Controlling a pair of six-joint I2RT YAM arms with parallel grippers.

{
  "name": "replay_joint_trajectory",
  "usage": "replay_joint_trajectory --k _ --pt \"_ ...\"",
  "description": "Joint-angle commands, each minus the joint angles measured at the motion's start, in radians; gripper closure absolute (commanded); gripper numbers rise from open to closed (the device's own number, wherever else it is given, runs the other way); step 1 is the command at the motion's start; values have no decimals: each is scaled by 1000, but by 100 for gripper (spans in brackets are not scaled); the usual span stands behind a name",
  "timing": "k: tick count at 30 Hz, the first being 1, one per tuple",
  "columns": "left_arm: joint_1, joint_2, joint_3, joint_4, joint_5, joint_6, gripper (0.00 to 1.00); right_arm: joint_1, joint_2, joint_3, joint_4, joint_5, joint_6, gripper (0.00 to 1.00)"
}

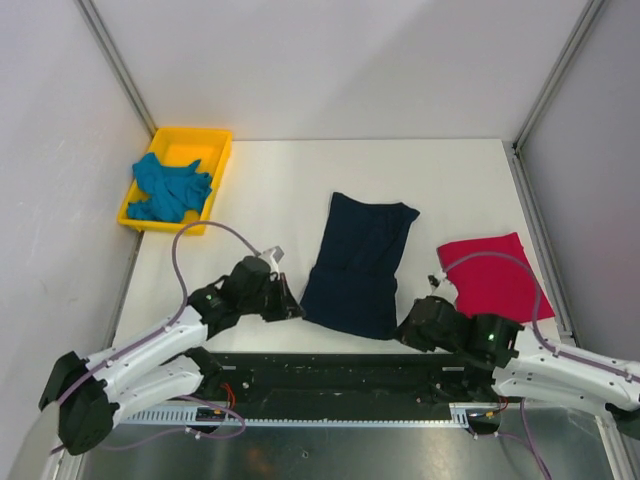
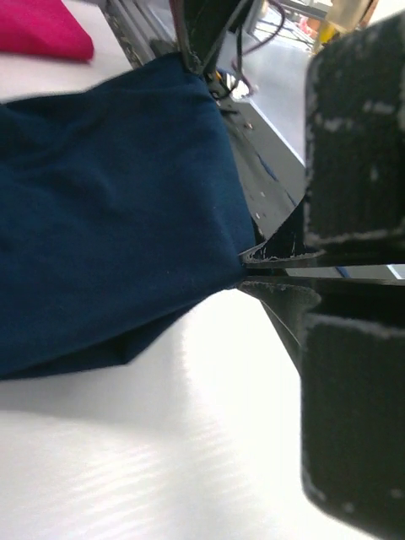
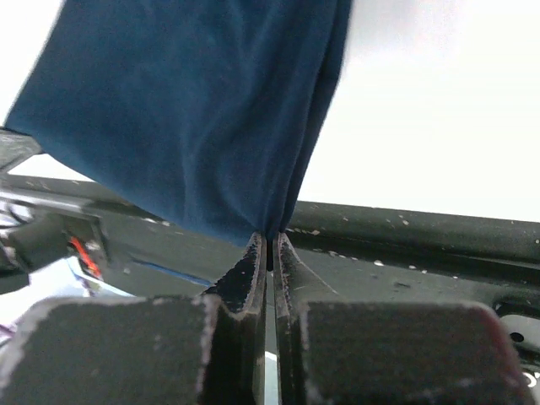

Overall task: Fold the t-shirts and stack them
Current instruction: Fold the long partially folded tshirt into a neat square

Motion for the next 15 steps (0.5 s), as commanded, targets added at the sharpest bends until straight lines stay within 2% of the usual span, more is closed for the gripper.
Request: replay_joint_trajectory --k 1,4,10,15 --pt "13 77 180 -13 -62 34 100 -45 -6 157 -106 168 -50 100" --pt "38 194 303 -12 -72 69 100 -186 53 238 -71 145 -184 100" --pt "132 458 601 -8 -75 137 100 -661 268 353 142 -117 -472 100" --pt "212 718 859 -3 -57 161 100 -886 552 505 310 -288 -592 100"
